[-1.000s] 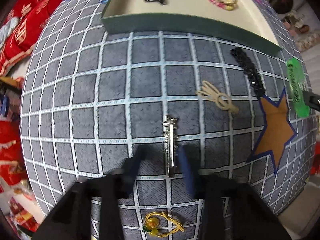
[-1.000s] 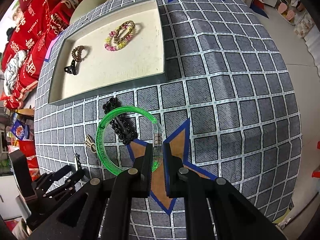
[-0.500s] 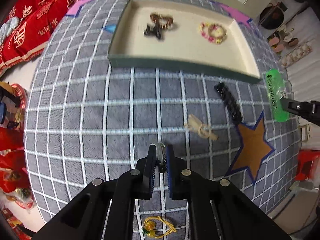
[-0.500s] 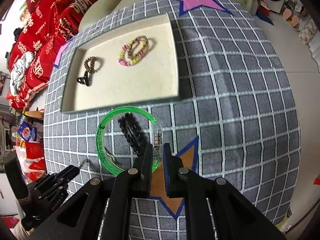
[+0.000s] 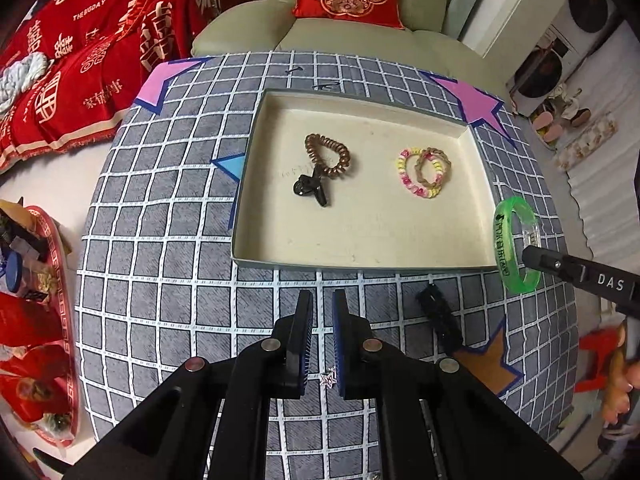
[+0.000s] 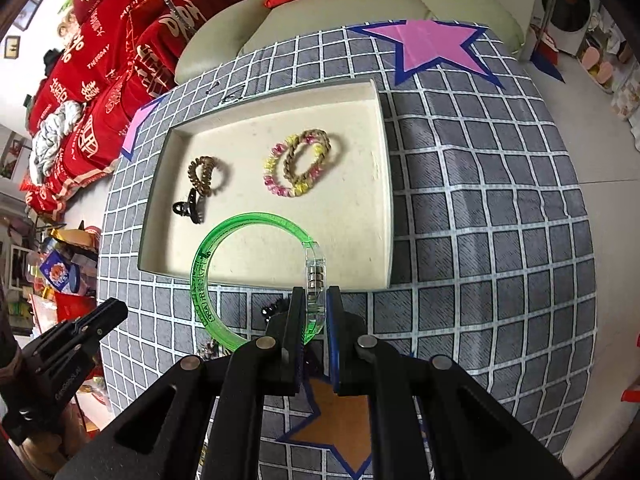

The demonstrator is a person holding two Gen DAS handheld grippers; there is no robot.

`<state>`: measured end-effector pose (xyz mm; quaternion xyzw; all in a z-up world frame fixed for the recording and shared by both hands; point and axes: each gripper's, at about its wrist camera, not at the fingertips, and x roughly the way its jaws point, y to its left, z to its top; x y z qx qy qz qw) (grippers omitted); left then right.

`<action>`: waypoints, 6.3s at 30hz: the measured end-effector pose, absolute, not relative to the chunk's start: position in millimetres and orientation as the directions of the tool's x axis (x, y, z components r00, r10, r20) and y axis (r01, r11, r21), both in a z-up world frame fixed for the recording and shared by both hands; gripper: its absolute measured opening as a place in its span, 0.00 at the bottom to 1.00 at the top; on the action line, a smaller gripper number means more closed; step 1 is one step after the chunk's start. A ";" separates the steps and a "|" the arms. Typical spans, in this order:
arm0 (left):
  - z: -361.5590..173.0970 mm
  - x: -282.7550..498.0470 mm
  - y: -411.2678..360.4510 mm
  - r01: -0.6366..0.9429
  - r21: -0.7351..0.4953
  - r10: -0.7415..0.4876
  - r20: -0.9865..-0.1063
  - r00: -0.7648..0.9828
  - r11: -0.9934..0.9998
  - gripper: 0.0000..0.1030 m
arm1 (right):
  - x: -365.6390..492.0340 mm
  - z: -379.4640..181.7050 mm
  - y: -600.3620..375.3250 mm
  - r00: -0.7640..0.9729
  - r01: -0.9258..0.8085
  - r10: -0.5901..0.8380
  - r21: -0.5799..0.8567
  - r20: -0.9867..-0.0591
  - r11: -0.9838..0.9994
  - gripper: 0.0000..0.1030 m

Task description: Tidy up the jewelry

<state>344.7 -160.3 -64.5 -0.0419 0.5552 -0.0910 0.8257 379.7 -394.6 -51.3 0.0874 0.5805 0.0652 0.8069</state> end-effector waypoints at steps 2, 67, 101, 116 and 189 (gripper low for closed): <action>-72.5 339.2 -163.5 0.109 -0.133 -0.164 -0.921 0.353 0.985 0.18 | 379.5 -53.3 -394.0 0.311 -0.007 0.214 0.222 -0.926 0.975 0.10; -106.4 450.7 -218.1 0.199 -0.143 -0.203 -0.924 0.325 0.970 0.24 | 453.2 -95.4 -389.7 0.249 0.005 0.193 0.201 -0.949 0.980 0.10; -96.5 446.6 -218.6 0.182 -0.002 -0.068 -0.931 0.359 0.983 0.56 | 465.5 -82.4 -398.5 0.297 0.041 0.263 0.287 -0.918 0.957 0.57; -73.2 363.2 -167.9 0.121 -0.008 -0.056 -0.918 0.393 0.993 1.00 | 386.1 -54.6 -398.3 0.318 0.036 0.290 0.317 -0.902 0.948 0.71; -152.5 169.9 -143.8 0.137 -0.236 -0.252 -0.961 0.114 0.962 0.21 | 202.2 -155.4 -276.2 0.059 -0.203 0.144 0.129 -0.988 0.971 0.16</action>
